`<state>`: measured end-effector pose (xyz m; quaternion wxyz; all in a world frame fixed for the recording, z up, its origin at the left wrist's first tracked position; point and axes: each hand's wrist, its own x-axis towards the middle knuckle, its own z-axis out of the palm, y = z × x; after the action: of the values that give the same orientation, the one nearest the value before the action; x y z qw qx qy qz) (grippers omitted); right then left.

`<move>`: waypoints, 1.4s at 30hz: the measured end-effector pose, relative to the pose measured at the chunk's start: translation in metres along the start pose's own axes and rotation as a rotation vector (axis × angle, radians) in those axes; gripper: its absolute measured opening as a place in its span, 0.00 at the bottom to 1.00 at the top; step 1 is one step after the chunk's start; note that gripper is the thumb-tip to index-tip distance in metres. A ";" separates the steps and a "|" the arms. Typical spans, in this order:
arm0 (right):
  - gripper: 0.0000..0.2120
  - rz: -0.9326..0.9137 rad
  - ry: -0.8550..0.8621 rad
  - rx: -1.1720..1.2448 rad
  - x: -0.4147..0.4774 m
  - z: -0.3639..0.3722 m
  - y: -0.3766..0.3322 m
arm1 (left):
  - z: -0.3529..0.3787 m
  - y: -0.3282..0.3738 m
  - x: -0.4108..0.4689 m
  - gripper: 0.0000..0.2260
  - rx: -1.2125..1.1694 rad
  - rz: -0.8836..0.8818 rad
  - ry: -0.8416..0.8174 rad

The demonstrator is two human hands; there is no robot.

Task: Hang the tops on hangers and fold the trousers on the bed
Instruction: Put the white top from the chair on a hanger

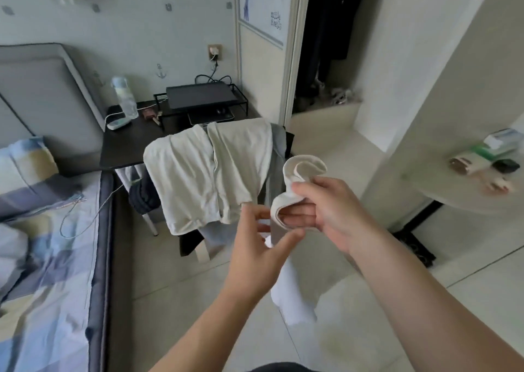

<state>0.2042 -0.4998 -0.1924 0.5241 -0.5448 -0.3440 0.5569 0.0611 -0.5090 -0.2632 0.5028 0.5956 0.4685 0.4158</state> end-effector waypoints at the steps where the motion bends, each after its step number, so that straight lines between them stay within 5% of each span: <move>1: 0.05 0.009 -0.005 0.054 0.001 -0.007 -0.005 | 0.012 -0.002 0.006 0.18 0.025 -0.013 -0.022; 4: 0.03 -0.016 0.003 0.141 0.006 -0.027 -0.015 | 0.041 -0.006 0.032 0.05 0.053 0.004 -0.065; 9: 0.05 -0.182 0.050 0.092 0.017 -0.073 -0.019 | 0.055 0.013 0.065 0.15 -0.134 0.024 0.010; 13: 0.16 -0.192 0.132 -0.206 0.027 -0.112 0.013 | 0.057 0.042 0.082 0.12 -0.311 -0.017 0.013; 16: 0.29 -0.043 0.006 -0.381 0.029 -0.117 0.051 | 0.061 0.060 0.090 0.11 -0.411 -0.060 -0.032; 20: 0.07 0.147 -0.031 -0.623 0.030 -0.101 0.090 | 0.059 0.070 0.097 0.17 -0.440 -0.085 -0.012; 22: 0.15 0.111 0.035 -0.720 0.033 -0.098 0.095 | 0.052 0.069 0.103 0.15 -0.398 -0.085 0.041; 25: 0.10 0.006 0.045 -0.620 0.036 -0.092 0.076 | 0.036 0.060 0.115 0.06 -0.214 -0.096 0.055; 29: 0.08 -0.090 0.097 -0.446 0.048 -0.079 0.043 | 0.014 0.040 0.110 0.35 0.139 -0.151 -0.186; 32: 0.08 0.013 0.127 -0.094 0.061 -0.068 0.027 | 0.007 0.020 0.085 0.45 0.179 -0.160 -0.451; 34: 0.10 0.060 0.086 0.010 0.067 -0.063 0.025 | 0.013 0.004 0.075 0.41 0.121 -0.097 -0.542; 38: 0.12 0.096 -0.028 0.101 0.068 -0.053 0.023 | 0.035 -0.022 0.067 0.23 0.135 0.037 -0.299; 42: 0.08 0.010 -0.091 0.128 0.066 -0.062 0.015 | 0.029 -0.020 0.076 0.14 0.009 -0.168 -0.046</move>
<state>0.2708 -0.4513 -0.2331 0.5390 -0.4862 -0.3281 0.6046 0.1027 -0.4399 -0.2859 0.5439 0.5658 0.5069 0.3564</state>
